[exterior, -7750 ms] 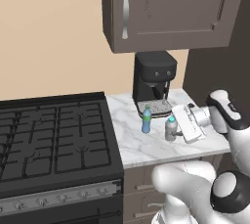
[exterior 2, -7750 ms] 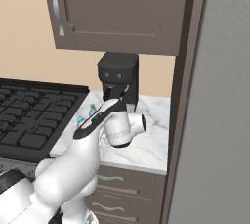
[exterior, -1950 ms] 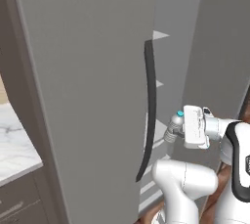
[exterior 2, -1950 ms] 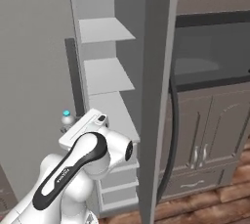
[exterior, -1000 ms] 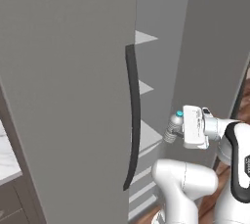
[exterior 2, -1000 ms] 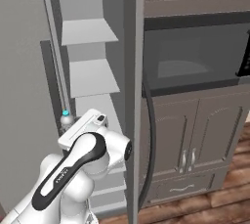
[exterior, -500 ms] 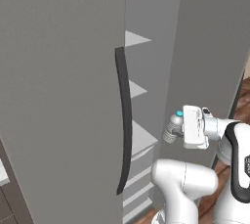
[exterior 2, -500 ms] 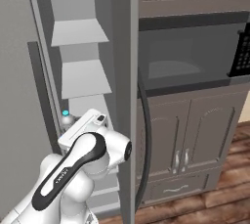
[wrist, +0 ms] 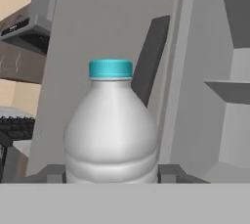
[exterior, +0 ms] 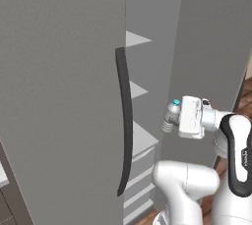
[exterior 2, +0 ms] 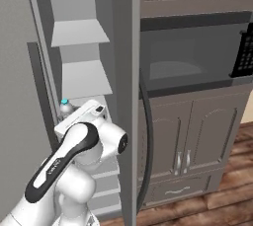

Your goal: Take the bottled waters from the counter and place them in the freezer to freeze. Close the freezer door after placing the bottles.

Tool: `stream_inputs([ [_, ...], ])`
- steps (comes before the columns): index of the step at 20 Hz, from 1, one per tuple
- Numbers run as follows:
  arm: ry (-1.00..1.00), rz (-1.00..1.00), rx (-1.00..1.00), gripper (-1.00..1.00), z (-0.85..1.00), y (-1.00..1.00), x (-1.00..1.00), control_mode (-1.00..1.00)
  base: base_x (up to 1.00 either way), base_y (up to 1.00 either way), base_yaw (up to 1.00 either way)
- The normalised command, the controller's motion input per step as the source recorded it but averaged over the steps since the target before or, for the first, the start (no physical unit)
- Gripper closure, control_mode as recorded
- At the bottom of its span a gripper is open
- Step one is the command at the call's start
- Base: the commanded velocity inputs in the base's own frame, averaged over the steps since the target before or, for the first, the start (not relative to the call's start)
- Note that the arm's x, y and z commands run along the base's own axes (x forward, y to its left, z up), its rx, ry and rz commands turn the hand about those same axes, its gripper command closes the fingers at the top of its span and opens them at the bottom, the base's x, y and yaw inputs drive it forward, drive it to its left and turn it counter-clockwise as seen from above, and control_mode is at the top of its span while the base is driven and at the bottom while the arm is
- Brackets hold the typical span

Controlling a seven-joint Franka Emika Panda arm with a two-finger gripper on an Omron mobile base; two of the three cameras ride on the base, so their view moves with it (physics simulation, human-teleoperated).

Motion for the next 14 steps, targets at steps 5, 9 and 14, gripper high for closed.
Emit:
stream_inputs([
  [5,-0.02,-0.14,-0.02,1.0,0.73,0.17,0.05,-1.0,0.0,0.0,0.0],
  [9,-0.01,-0.12,0.0,1.0,0.76,0.0,0.06,-1.0,0.0,0.0,0.0],
  [14,0.0,-0.07,0.0,1.0,0.79,0.0,0.28,-1.0,0.0,0.0,0.0],
])
